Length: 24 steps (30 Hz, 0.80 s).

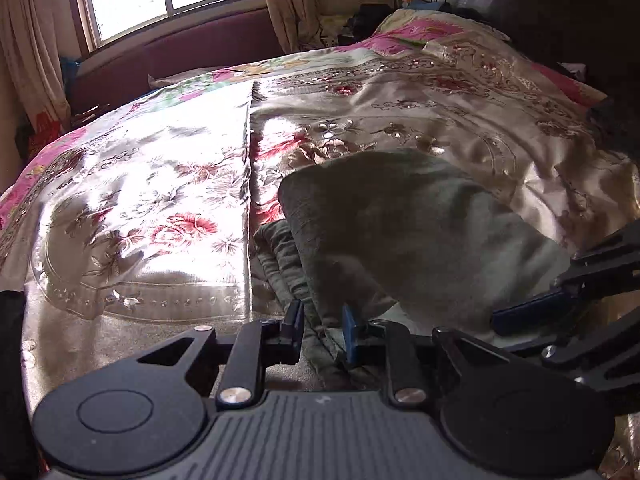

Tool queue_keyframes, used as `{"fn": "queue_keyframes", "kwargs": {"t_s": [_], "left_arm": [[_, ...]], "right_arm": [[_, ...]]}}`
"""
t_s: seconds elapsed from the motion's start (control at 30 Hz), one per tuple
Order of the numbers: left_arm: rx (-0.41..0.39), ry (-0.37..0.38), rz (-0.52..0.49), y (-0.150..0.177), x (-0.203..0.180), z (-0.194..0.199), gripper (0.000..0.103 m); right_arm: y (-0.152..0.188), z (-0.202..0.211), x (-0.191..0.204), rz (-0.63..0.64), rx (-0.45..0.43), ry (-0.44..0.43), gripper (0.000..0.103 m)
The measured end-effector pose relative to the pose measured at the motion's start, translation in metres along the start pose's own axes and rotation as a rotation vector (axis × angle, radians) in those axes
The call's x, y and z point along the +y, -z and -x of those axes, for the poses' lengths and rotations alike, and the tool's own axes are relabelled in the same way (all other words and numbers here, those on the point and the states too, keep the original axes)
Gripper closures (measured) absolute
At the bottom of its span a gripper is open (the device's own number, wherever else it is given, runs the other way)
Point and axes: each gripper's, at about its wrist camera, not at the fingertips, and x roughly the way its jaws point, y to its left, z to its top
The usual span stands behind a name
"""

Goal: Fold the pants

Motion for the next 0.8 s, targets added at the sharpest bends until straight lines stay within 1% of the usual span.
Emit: {"fn": "queue_keyframes", "kwargs": {"t_s": [0.03, 0.07, 0.13, 0.17, 0.23, 0.3, 0.33, 0.37, 0.4, 0.47, 0.53, 0.6, 0.67, 0.73, 0.8], "left_arm": [[0.001, -0.024, -0.029, 0.005, -0.002, 0.0, 0.066], [-0.004, -0.031, -0.035, 0.006, -0.002, 0.003, 0.066], [-0.027, -0.024, -0.005, 0.001, 0.005, 0.012, 0.066], [-0.044, -0.027, 0.007, -0.003, 0.008, 0.016, 0.065], [-0.096, -0.044, 0.026, -0.014, 0.014, 0.026, 0.065], [-0.148, -0.04, 0.056, -0.024, 0.017, 0.032, 0.064], [-0.173, -0.027, 0.07, -0.029, 0.017, 0.035, 0.064], [-0.192, -0.003, 0.079, -0.033, 0.016, 0.035, 0.062], [-0.202, 0.022, 0.081, -0.036, 0.014, 0.034, 0.061], [-0.188, 0.075, 0.067, -0.036, 0.006, 0.024, 0.06], [-0.146, 0.092, 0.037, -0.031, -0.002, 0.01, 0.06], [-0.095, 0.094, 0.025, -0.021, -0.005, -0.004, 0.06], [-0.054, 0.083, 0.048, -0.011, -0.001, -0.013, 0.06], [-0.045, 0.076, 0.074, -0.003, 0.006, -0.014, 0.058], [-0.044, 0.06, 0.08, -0.001, 0.01, -0.011, 0.054]], "right_arm": [[0.0, 0.004, -0.003, -0.02, -0.002, -0.011, 0.068], [-0.003, 0.01, -0.007, -0.045, -0.005, -0.025, 0.068], [-0.012, 0.026, -0.018, -0.087, -0.041, -0.038, 0.068], [-0.018, 0.032, -0.023, -0.09, -0.064, -0.029, 0.068], [-0.034, 0.034, -0.033, -0.086, -0.108, 0.02, 0.068], [-0.051, 0.024, -0.046, -0.079, -0.127, 0.073, 0.068], [-0.062, 0.013, -0.055, -0.088, -0.127, 0.104, 0.068], [-0.07, 0.003, -0.063, -0.103, -0.12, 0.121, 0.066], [-0.076, -0.006, -0.069, -0.109, -0.115, 0.128, 0.067], [-0.089, -0.025, -0.081, -0.116, -0.107, 0.153, 0.066], [-0.096, -0.039, -0.085, -0.097, -0.096, 0.165, 0.066], [-0.098, -0.047, -0.091, -0.108, -0.085, 0.155, 0.067], [-0.098, -0.055, -0.096, -0.109, -0.076, 0.164, 0.068], [-0.097, -0.059, -0.097, -0.097, -0.068, 0.185, 0.068], [-0.094, -0.06, -0.099, -0.107, -0.061, 0.18, 0.068]]}}
